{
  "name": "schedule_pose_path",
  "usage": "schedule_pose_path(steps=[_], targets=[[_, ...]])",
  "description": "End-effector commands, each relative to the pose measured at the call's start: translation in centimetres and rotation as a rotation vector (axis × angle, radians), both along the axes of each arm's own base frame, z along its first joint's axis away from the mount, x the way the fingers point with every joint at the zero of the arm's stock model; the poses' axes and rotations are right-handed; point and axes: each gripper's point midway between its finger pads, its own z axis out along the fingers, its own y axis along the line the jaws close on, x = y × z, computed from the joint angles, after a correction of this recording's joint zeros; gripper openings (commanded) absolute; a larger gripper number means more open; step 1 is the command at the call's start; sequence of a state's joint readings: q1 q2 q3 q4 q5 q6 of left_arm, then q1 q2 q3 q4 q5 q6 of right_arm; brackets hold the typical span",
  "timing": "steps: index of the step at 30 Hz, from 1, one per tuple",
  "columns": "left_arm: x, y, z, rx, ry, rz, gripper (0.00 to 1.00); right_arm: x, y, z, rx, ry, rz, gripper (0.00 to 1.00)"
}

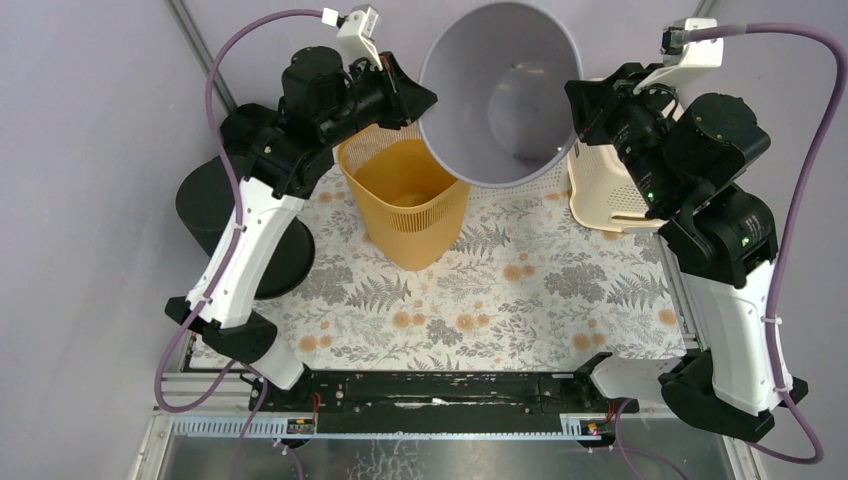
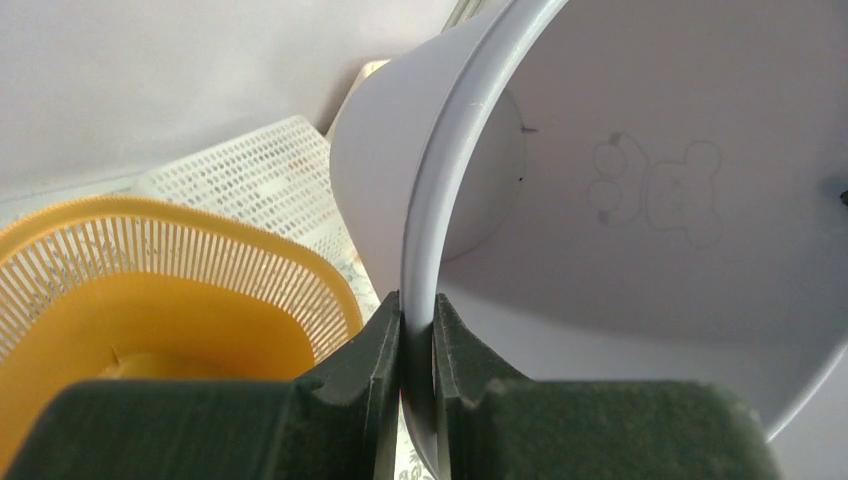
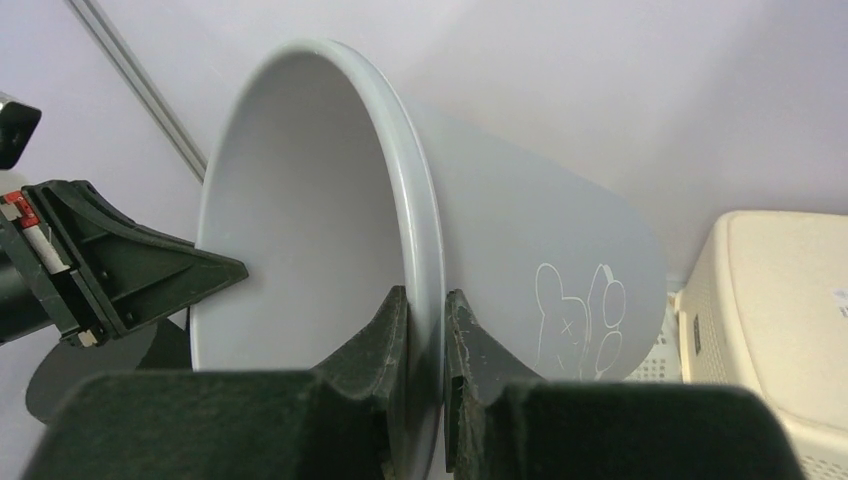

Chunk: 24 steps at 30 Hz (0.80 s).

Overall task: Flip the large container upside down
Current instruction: Place the container at the center of the board.

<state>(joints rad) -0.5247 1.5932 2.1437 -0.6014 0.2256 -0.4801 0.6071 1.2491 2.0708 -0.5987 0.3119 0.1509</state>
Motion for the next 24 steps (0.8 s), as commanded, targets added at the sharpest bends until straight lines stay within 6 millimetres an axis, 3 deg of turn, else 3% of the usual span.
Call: schedule_pose_path(steps=[1, 8, 12, 17, 24], targets=[[-2.9, -3.4, -1.7, 0.020, 0.046, -0.164, 0.01, -2.0, 4.7, -0.4, 0.041, 0.021, 0.249, 0.00], [-4.9, -3.8, -8.0, 0.105, 0.196, -0.205, 0.00, -0.6, 4.9, -8.3, -0.026, 0.217, 0.197, 0.00], [-4.7, -2.5, -11.2, 0.143, 0.219, -0.131, 0.00, -0.1, 5.8, -12.7, -0.049, 0.282, 0.217, 0.00], [-3.2, -0.3, -13.9, 0.197, 0.228, -0.027, 0.00, 1.9, 8.2, -17.6, -0.072, 0.337, 0.252, 0.00], [0.0, 3.3, -17.0, 0.211, 0.294, 0.045, 0.00, 4.7, 11.3, -22.0, -0.091, 0.409, 0.284, 0.00]])
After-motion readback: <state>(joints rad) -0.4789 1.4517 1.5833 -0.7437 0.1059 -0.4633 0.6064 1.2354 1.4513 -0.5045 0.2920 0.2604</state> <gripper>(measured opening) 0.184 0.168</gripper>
